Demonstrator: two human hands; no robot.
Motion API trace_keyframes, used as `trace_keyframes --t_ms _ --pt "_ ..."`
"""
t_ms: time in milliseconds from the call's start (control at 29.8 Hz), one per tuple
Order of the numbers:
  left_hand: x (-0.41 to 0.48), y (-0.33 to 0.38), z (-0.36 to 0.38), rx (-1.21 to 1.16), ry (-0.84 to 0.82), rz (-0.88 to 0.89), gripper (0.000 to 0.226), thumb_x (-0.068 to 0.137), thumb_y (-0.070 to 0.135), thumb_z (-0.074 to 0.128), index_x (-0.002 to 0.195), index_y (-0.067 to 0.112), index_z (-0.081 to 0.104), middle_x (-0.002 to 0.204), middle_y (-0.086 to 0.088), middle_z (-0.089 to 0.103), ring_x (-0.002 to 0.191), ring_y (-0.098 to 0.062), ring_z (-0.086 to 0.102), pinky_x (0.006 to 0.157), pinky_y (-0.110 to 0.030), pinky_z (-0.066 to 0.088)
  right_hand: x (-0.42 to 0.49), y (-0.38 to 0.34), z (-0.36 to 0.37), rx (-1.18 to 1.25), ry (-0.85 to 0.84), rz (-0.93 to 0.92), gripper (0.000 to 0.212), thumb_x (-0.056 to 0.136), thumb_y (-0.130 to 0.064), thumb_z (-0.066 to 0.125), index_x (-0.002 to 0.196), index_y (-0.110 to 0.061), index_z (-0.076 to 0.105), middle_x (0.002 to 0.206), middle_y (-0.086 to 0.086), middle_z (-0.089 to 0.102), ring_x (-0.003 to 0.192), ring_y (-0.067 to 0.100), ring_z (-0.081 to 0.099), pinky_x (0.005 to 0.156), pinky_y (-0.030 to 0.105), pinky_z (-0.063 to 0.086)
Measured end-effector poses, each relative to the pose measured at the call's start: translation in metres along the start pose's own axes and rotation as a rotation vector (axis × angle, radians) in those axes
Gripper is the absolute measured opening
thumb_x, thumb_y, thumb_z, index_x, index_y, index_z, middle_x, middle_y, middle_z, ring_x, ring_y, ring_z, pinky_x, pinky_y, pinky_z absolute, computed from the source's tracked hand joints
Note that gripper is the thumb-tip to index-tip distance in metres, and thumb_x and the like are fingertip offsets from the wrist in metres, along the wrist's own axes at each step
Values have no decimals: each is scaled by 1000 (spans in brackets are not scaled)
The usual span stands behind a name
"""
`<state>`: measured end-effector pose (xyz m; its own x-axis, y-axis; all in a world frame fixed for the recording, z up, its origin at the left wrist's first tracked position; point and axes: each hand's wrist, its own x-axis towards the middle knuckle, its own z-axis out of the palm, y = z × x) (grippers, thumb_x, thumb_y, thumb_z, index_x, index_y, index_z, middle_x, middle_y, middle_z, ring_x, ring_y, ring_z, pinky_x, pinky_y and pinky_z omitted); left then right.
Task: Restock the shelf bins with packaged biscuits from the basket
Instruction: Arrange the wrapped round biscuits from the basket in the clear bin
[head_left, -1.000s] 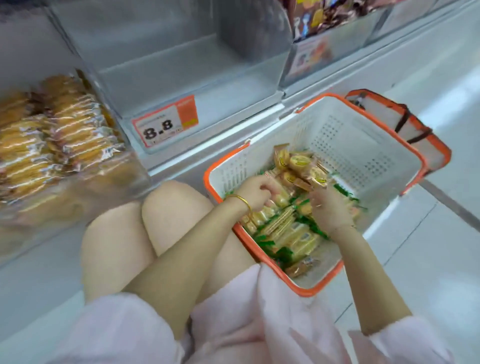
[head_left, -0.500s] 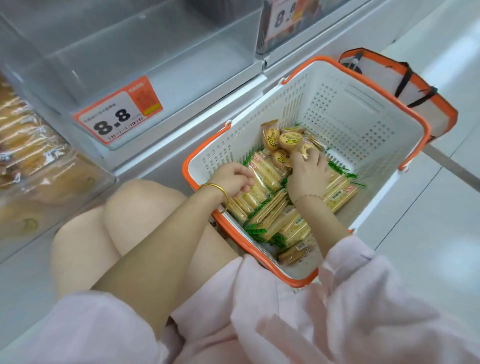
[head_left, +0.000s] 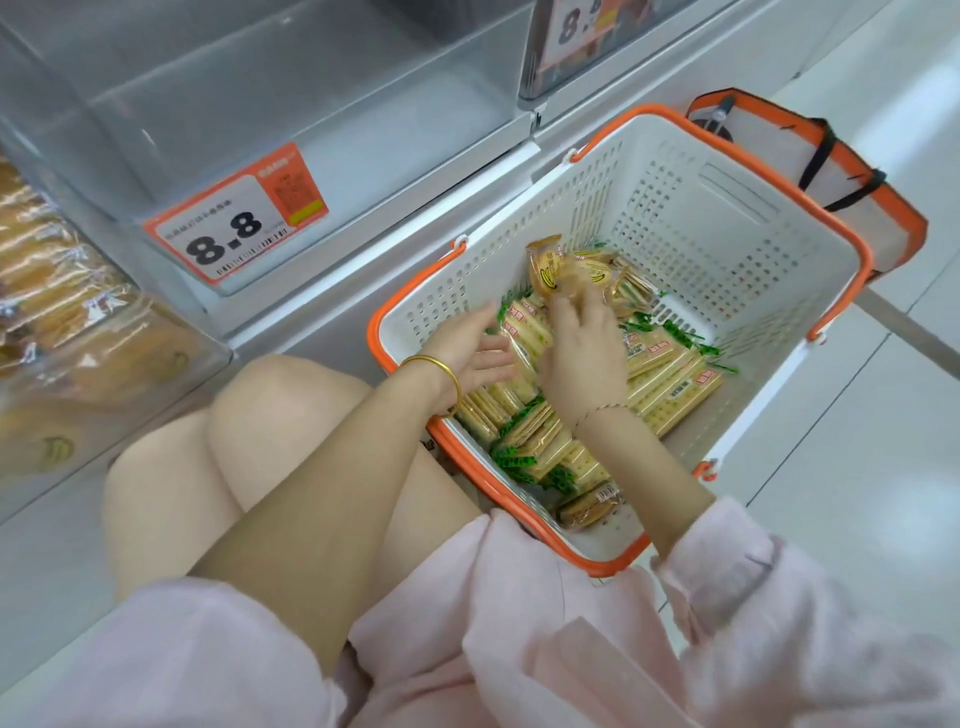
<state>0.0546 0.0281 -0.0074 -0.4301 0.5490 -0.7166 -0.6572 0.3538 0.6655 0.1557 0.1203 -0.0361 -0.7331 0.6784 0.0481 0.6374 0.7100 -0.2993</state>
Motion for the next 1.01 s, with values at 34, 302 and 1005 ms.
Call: trace_keyframes --t_ms 34,302,1005 --pt "1 1 0 -84 -19 -28 46 94 43 50 122 7 50 119 -17 57 107 -31 61 80 -38 55 -10 -13 -2 79 -32 -141 49 82 -8 50 132 -7 47 147 18 32 127 36 40 102 49 38" --pt "6 1 -10 -55 164 -51 12 95 12 50 107 10 49 99 -15 62 75 -25 63 54 -39 57 16 -1 -7 423 -110 99 30 83 7 46 100 -13 61 114 8 60 110 25 54 91 36 46" --pt "-16 14 -18 -130 138 91 12 93 27 55 98 16 58 84 -2 65 69 -16 62 71 -32 55 45 20 -18 668 -240 205 12 87 -9 47 77 -15 51 62 -1 45 60 20 46 57 28 42"
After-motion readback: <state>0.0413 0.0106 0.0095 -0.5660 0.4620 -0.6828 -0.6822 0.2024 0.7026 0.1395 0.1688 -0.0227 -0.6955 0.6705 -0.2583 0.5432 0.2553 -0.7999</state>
